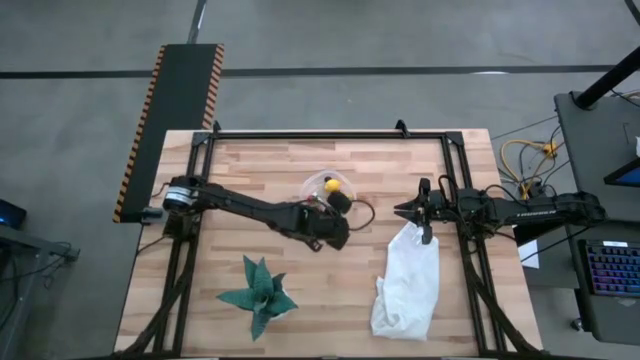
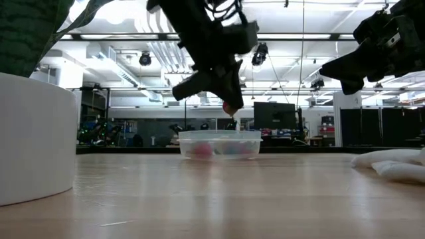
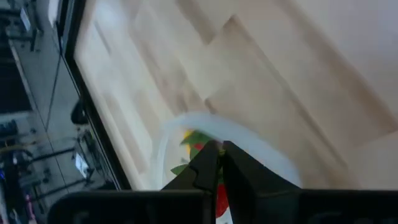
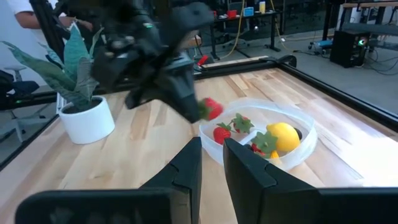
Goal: Pick and placing Produce into tupperware
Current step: Put the strawberry into the bin
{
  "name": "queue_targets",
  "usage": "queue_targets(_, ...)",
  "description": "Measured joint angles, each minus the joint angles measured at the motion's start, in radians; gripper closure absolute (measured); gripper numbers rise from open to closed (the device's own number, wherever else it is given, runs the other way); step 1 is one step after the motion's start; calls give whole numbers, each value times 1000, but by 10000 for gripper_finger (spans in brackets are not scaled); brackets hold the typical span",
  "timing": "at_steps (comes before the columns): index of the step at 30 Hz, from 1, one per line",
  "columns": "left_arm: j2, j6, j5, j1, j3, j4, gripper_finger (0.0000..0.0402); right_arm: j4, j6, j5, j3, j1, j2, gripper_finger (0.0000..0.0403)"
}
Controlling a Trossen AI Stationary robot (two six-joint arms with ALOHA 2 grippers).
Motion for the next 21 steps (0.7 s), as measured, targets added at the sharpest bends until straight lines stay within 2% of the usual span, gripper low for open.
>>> queue_targets(9, 0, -32, 63, 96, -26, -1, 402, 0, 7, -3, 0, 0, 0, 344)
queue_targets(14, 0, -95, 212, 130, -31, -47, 402, -1, 7, -3, 0, 0, 0, 344)
queue_targets(21, 0, -122, 188, 140, -36, -46, 402, -4, 7, -3, 0, 0, 0, 344)
